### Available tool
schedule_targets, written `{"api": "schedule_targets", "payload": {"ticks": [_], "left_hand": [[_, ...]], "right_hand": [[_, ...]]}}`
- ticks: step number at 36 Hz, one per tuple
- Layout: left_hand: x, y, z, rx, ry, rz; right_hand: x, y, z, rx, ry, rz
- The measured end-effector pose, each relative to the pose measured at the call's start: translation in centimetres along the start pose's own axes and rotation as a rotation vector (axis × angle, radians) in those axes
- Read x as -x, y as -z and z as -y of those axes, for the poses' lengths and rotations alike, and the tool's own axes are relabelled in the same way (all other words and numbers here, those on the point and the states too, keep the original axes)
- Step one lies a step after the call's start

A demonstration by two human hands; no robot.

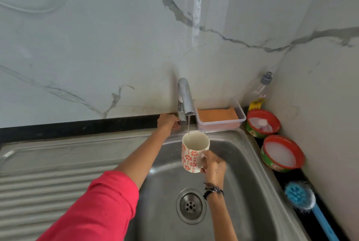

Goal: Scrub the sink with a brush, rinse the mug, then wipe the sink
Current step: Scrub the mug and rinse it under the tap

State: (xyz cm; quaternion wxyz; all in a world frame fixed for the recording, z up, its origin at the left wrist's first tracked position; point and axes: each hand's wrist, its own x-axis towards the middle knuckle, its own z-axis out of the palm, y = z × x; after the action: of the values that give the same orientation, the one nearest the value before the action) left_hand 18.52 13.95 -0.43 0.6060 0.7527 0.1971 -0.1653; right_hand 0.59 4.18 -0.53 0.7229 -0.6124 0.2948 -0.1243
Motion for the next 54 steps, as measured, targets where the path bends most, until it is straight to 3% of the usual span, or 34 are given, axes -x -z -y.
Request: {"api": "schedule_targets", "payload": {"ticks": [7, 15, 43, 54], "left_hand": [[-0.2, 0.9, 1.0, 0.358, 0.136, 0.19], [-0.6, 1.0, 1.4, 0.477, 0.202, 0.2], [0.1, 0.5, 1.5, 0.489, 0.194, 0.135], [0.0, 0.5, 1.5, 0.485, 0.197, 0.129]], "right_hand": [[-1.3, -1.2, -1.1, -0.038, -0.007, -0.018], [-2.3, -1.6, -2.5, -0.021, -0.031, -0.037], [-2.0, -2.7, -3.3, -0.127, -0.085, -0.027], [-1.3, -2.6, -3.3, -0.026, -0.027, -0.019]]}}
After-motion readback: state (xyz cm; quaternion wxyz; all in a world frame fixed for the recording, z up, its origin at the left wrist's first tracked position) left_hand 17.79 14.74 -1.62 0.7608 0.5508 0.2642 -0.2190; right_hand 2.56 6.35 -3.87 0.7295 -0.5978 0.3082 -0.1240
